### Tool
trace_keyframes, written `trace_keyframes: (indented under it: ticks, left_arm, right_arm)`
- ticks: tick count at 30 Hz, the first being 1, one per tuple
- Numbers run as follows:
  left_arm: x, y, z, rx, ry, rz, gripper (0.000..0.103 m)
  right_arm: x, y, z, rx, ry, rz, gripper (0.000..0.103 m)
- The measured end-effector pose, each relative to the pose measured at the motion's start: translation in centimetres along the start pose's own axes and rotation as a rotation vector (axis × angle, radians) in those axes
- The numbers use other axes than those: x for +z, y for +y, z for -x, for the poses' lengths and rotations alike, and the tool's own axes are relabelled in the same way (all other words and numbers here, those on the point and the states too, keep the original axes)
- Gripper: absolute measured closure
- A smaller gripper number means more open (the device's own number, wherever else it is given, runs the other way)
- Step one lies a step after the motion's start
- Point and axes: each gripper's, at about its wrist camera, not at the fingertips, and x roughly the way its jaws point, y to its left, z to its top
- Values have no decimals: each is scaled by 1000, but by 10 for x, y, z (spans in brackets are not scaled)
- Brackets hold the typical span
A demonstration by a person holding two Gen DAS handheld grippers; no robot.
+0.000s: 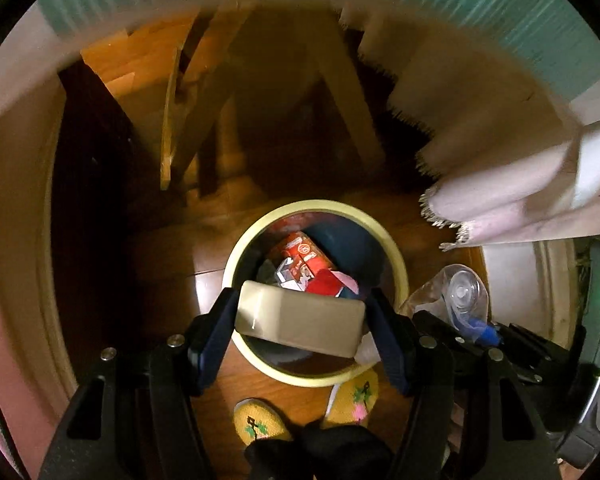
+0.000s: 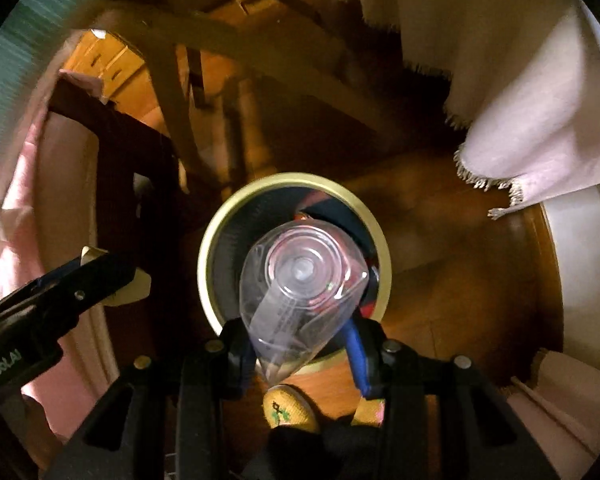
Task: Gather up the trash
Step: 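Carry cup and soap bar down over the bin and open both tools, then raise both tools back toward the remaining items on the table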
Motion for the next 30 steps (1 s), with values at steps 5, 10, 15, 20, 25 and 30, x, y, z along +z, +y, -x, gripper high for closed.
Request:
trace_keyframes:
  ticks: [5,10,15,20,25,30]
  left_arm:
    - [-3,3,-20,33,22,-20,6]
    - [-6,9,-9,70,13,-10,6]
    - [-4,15,16,82,-10,36,6]
    - [-2,14,57,90,-50,56,6]
    - [1,10,118,104,-90,68,6]
    - [5,3,181,120,-129,55,6]
  right_arm:
    - [2,-3,-21,7,22,11,22]
    - [3,1,-15,6,24,31,22]
    - [2,4,6,9,4,23,22]
    - [1,13,41,32,-18,20,22]
    - [-1,29,87,47,-44,48,22]
    - [-4,45,149,82,-83,55,22]
